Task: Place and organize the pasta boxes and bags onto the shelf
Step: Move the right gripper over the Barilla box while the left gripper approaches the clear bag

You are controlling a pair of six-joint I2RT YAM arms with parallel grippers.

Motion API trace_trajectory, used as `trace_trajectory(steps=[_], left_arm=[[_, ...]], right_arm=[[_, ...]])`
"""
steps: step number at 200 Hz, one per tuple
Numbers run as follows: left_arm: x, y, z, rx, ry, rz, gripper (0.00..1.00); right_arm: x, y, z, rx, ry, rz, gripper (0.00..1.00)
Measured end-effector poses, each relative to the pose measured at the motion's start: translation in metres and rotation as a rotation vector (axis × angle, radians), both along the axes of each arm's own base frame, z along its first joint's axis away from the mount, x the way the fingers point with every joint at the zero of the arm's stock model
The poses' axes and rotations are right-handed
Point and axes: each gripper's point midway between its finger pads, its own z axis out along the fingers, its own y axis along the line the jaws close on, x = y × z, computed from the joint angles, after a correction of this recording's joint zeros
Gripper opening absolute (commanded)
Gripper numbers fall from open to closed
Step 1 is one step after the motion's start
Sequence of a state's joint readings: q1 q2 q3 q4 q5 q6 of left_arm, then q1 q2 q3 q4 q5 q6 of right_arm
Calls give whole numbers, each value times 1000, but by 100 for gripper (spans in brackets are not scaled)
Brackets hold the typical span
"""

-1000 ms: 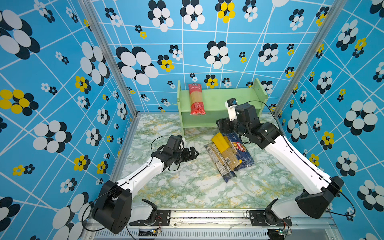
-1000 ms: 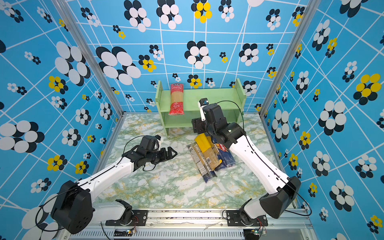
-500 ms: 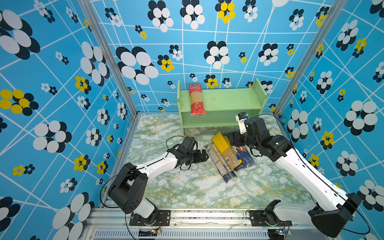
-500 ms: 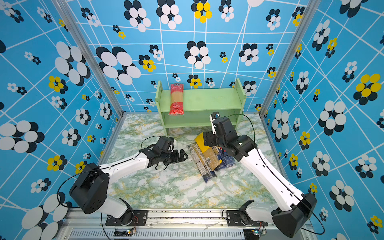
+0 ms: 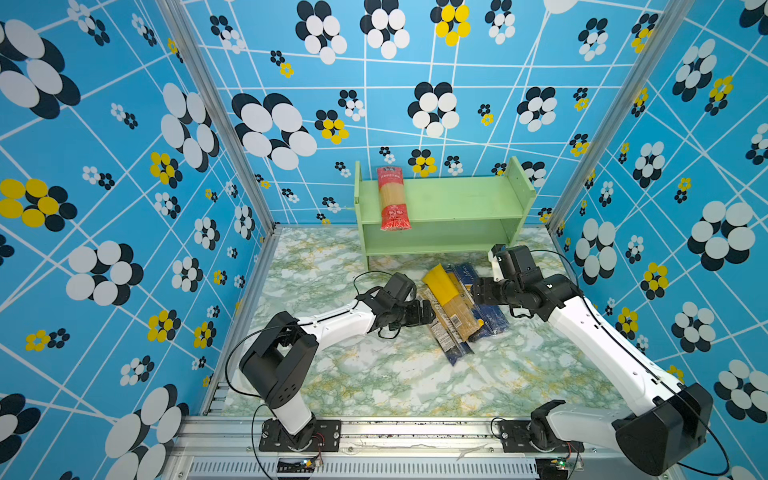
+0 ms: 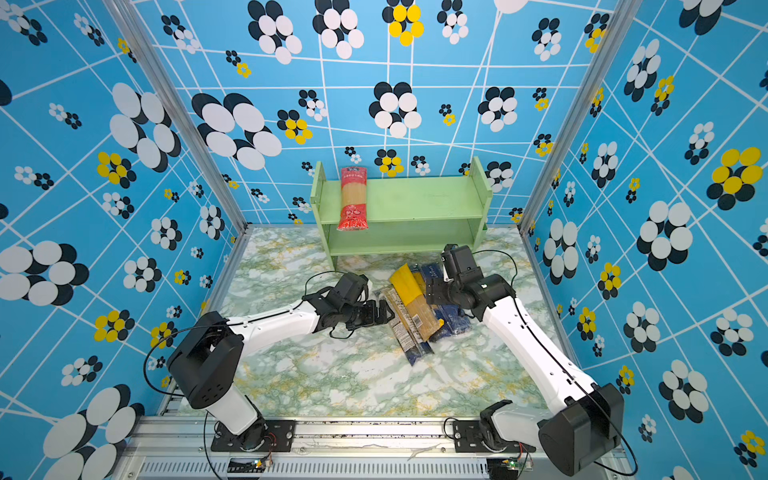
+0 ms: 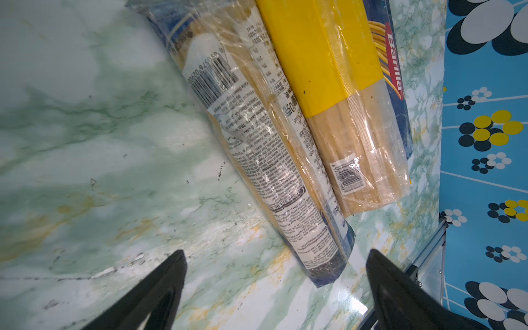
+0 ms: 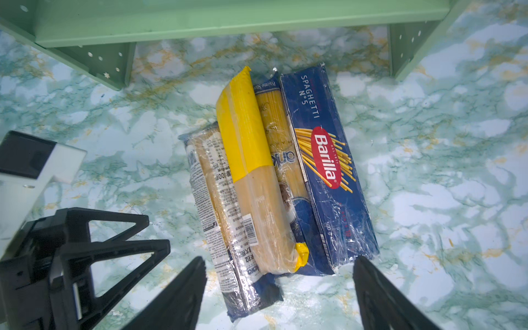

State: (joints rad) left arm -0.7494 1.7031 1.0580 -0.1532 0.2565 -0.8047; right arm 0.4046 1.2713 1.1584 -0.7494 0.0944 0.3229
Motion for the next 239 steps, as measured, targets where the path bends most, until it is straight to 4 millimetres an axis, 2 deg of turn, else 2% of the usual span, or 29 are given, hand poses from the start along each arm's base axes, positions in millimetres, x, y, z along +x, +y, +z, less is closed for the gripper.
trace_trajectory(steps=[47,112,152,199,239], left_arm=[[-13,-36,-2,-2,9,-56,99],[-49,-69,-21,52,62,-120,99],[-64,-72,-33,92,92,-133,99],[-59,-74,-41,136,113,-112,99],[-54,-73,-48,181,136,-72,99]], right_arm=[[1,-1,-28,-9,75,-9,82],[3,1,-33,-1,79,-5,82],[-3,0,-44,-6,107,-1,82],[-8,0,-53,-8,129,2,82],[-7,1,-51,-1,118,3,82]])
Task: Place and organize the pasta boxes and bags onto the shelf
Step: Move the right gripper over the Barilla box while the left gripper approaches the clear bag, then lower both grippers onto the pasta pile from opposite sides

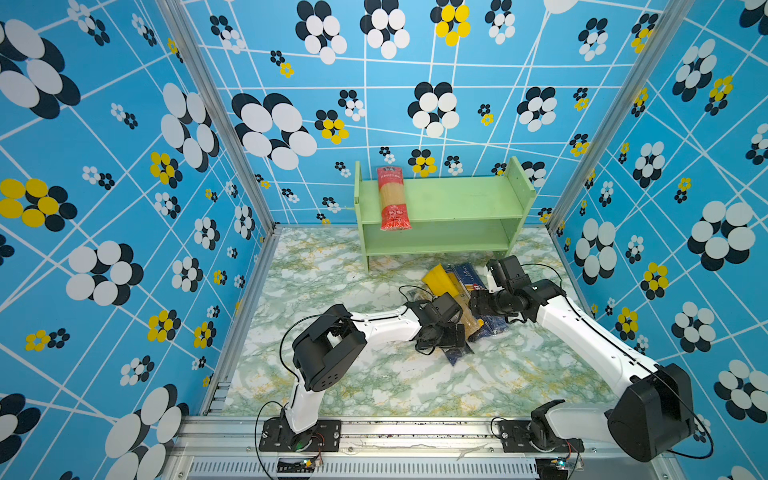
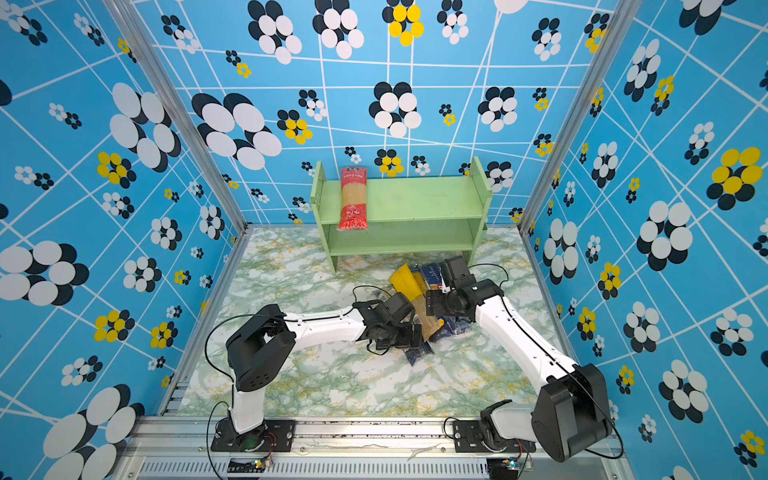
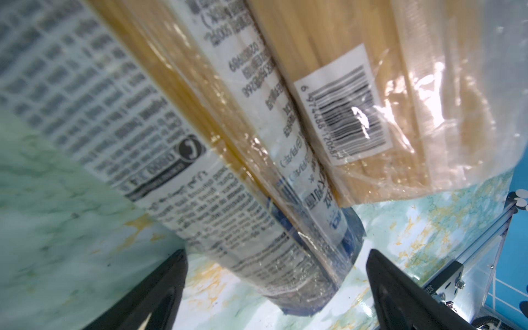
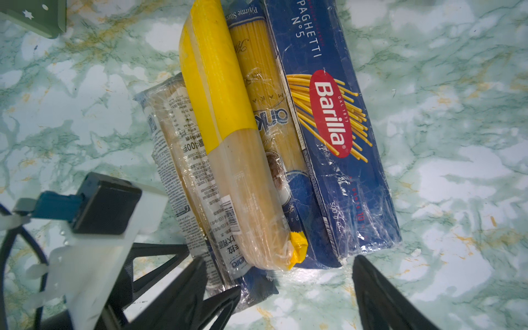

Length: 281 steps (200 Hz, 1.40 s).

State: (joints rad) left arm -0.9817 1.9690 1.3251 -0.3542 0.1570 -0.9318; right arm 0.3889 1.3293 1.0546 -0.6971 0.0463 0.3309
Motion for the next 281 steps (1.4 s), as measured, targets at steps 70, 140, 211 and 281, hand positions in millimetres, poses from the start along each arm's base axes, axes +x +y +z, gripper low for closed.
trace_trajectory(steps=[70,140,211,281], left_arm=[[5,9,-5,74,27,126,99],[7,-13,-8,117,53,142,99],[6,6,-11,151,64,158,98],[12,34,-13,147,70,203,97]], right_arm=[[2,-3,2,20,-3,-21,82],[3,-9,3,54,-14,-51,82],[-2,-13,-9,69,12,-60,82],[-1,-11,-8,81,9,-57,82]])
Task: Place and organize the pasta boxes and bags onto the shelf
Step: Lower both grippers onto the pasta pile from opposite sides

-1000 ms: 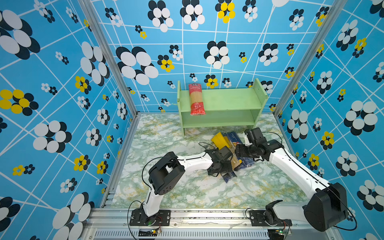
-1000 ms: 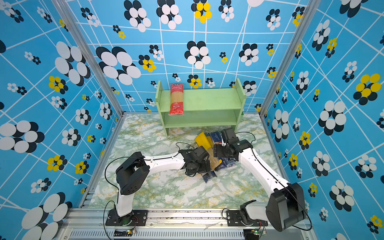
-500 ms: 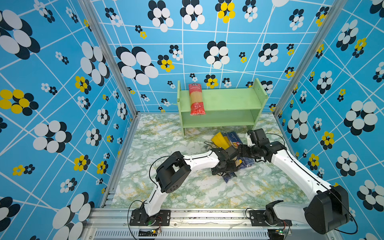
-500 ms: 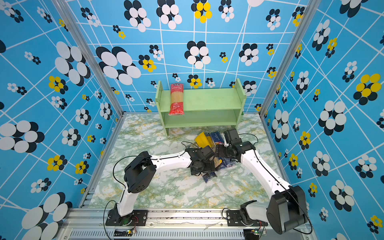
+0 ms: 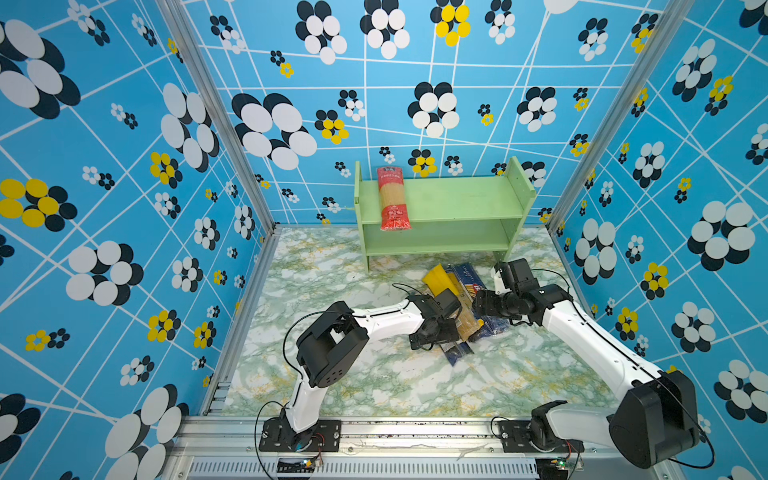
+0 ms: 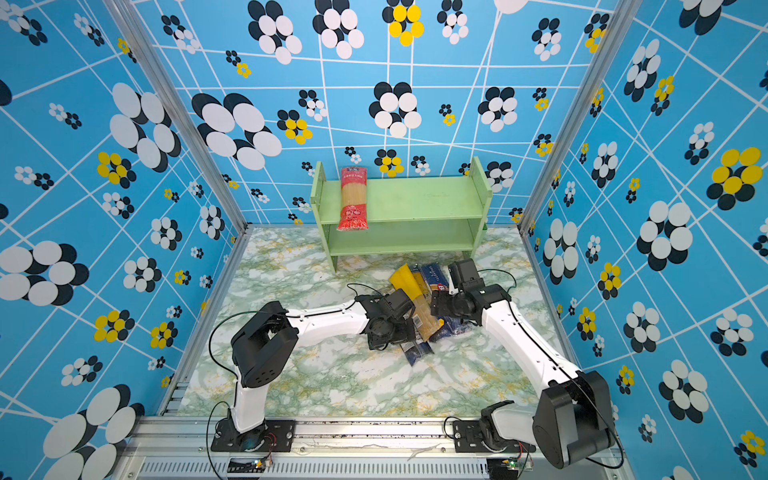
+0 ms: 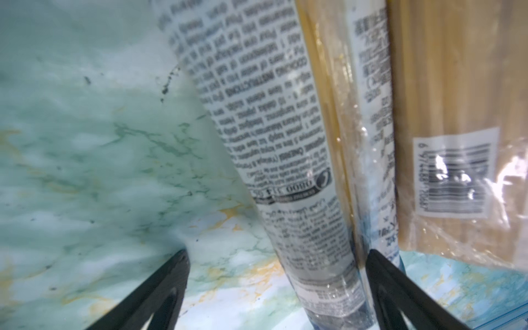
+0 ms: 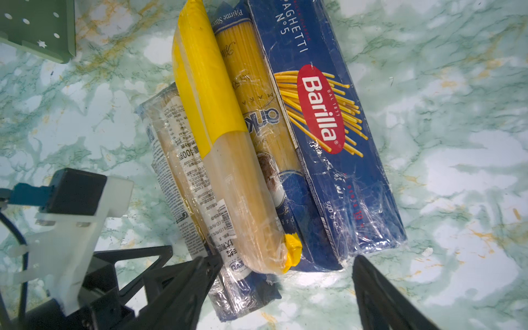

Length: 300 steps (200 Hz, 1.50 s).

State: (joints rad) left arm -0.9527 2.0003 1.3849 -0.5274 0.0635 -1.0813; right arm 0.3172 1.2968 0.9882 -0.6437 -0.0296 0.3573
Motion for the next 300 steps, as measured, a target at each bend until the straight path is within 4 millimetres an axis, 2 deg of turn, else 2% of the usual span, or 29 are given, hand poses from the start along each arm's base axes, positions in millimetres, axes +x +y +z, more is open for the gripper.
trace_trajectory(steps=[59,116,140,175,216,258,300], left_arm=[[2,11,3,-29,-13,-13,95],[-3,9,6,-62,-25,-92,100],[-5,10,7,-65,-26,-114,99],[-9,19,9,-66,-25,-134,99],[-9,34,25,-101,-53,-124,99],[-5,49,40,-140,-85,-106,99],[-1,63,39,-152,-93,-89,99]], right_arm=[[-2,4,-7,22,27,10,79],[-22,5,-34,41,113,9,78],[-27,8,-35,32,119,22,77],[-39,24,-36,-26,115,77,78],[-49,26,-41,-109,111,72,82],[-60,20,-63,-200,147,37,83],[-64,22,-78,-280,165,26,83]])
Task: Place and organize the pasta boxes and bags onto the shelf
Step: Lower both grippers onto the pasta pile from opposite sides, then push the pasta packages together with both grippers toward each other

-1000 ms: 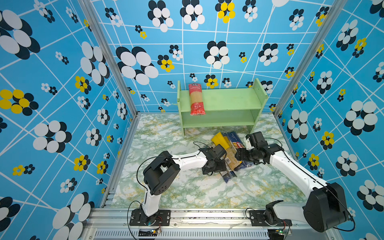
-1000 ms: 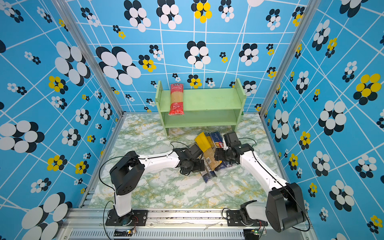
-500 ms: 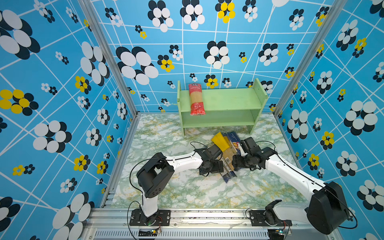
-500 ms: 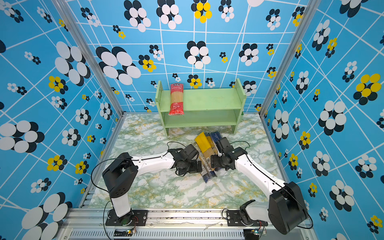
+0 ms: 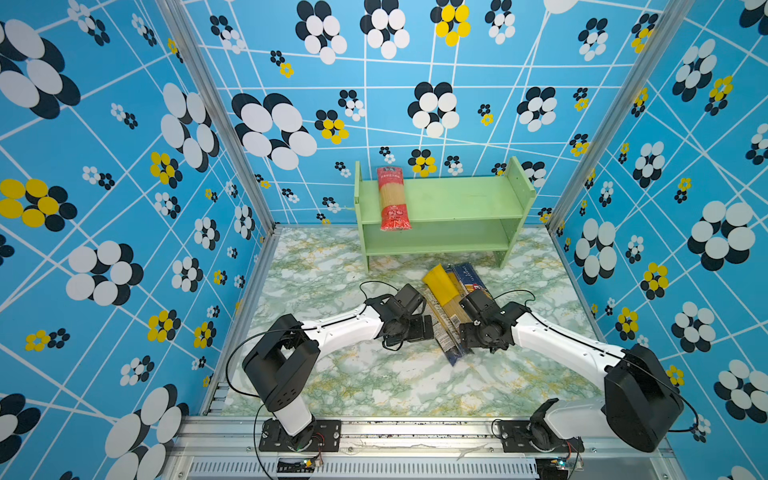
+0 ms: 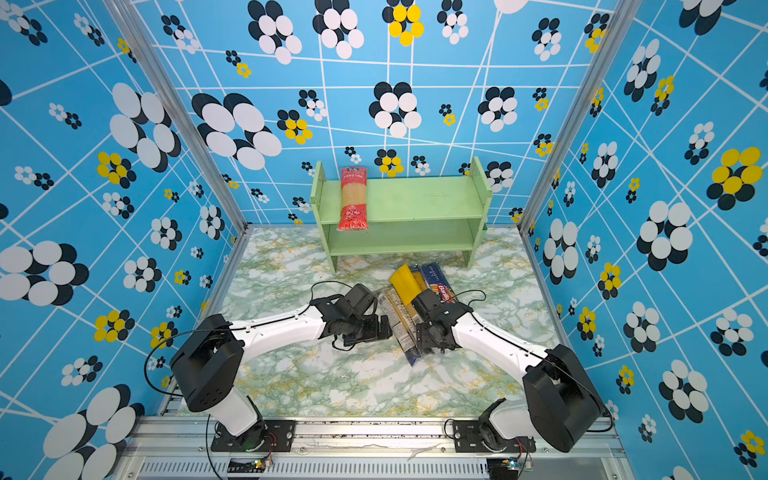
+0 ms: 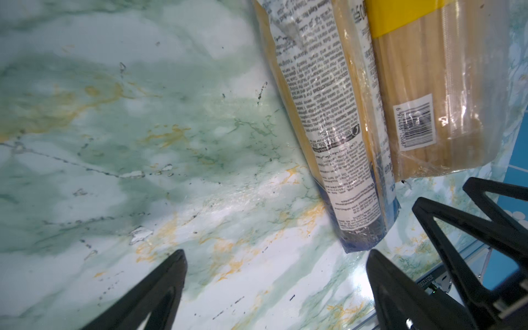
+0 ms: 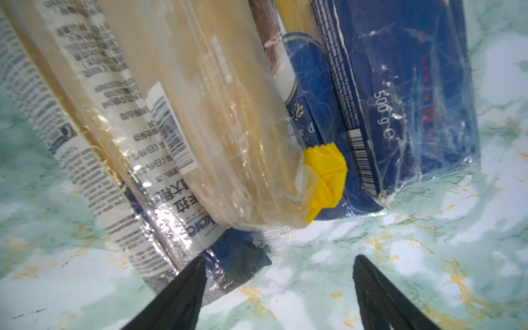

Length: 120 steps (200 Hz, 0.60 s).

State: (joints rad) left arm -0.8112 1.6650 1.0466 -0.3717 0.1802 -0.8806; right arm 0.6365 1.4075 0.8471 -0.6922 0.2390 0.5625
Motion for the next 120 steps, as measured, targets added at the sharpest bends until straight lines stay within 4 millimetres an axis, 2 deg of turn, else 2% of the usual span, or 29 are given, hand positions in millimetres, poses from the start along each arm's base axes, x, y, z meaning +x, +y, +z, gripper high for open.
trace_trajectory(steps=[47,120], left_arm=[[4,17,-1,-12,-1,26,99],[5,22,-3,-23,2,31,99]], right_arm=[[5,-5,-13,-106,18,-43,83],[8,-4,-19,-180,35,-53,83]])
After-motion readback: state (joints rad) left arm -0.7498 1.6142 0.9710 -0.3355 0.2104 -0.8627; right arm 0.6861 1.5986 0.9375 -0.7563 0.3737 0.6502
